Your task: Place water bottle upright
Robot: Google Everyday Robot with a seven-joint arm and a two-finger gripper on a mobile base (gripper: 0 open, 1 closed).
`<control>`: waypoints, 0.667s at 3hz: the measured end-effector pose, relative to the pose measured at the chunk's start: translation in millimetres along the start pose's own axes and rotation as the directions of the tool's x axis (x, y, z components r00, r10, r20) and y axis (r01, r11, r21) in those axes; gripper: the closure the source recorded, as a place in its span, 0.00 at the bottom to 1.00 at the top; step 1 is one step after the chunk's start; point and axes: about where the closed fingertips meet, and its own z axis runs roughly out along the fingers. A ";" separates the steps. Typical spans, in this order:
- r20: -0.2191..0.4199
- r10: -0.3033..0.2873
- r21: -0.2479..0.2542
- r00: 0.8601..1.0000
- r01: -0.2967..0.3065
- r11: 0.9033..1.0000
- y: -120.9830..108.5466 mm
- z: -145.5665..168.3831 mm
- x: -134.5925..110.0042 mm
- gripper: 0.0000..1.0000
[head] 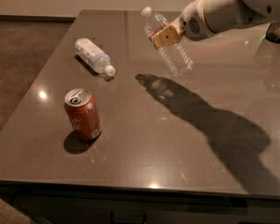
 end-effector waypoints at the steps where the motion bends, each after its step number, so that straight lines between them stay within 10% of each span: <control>1: 0.134 0.017 0.000 0.991 -0.017 1.000 5.8 -2.8 -7.7 1.00; 2: 0.195 0.018 0.005 0.981 -0.020 1.000 7.9 -7.3 -14.6 1.00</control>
Offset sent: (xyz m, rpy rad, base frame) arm -0.0043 0.0068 0.0094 0.1328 -0.0967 -0.0003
